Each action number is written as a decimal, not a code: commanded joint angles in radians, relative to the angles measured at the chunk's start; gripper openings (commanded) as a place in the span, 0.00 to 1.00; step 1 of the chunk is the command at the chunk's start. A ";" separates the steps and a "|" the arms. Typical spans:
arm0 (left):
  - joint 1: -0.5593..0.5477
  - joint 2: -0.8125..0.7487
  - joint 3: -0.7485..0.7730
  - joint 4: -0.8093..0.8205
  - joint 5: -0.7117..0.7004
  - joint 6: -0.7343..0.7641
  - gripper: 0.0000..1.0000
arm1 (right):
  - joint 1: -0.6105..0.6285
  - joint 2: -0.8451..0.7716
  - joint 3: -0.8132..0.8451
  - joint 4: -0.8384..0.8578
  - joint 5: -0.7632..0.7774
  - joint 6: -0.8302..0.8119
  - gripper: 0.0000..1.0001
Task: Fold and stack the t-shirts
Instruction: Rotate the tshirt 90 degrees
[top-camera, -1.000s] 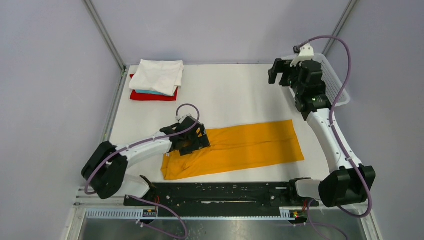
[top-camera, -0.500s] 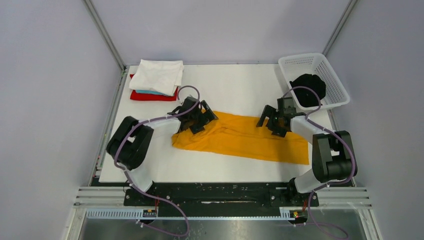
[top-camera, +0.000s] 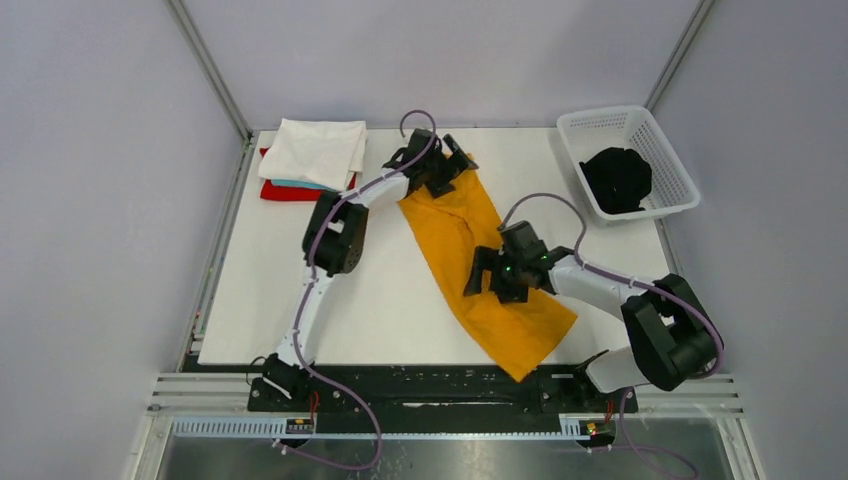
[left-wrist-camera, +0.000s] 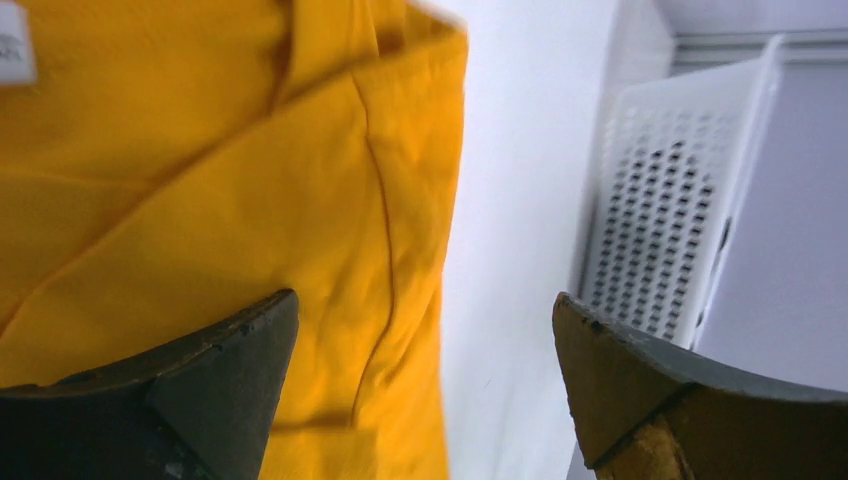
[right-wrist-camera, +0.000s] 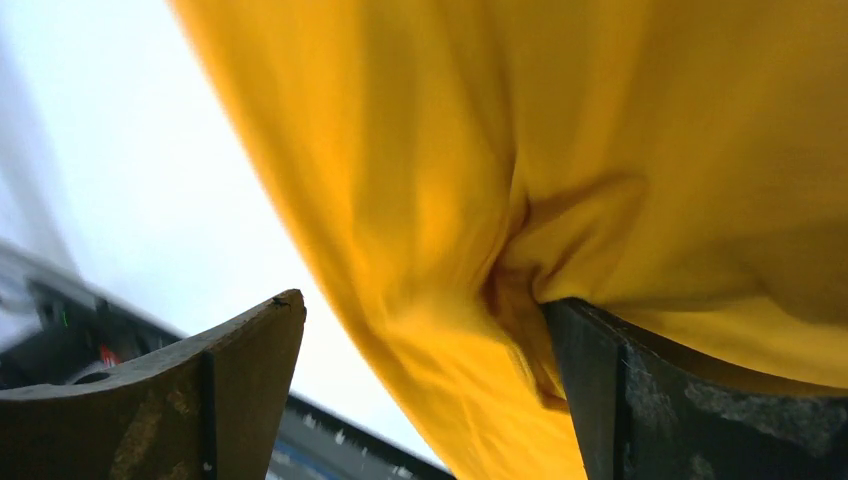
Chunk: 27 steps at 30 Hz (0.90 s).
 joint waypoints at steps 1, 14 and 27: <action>0.002 0.255 0.364 -0.002 0.135 -0.069 0.99 | 0.251 0.019 0.009 -0.069 -0.166 0.028 0.99; 0.046 0.466 0.580 0.223 0.003 -0.173 0.99 | 0.386 -0.049 0.162 -0.069 0.052 0.042 0.99; 0.105 0.331 0.648 0.178 -0.032 -0.071 0.99 | 0.385 -0.356 0.026 -0.301 0.412 0.200 0.99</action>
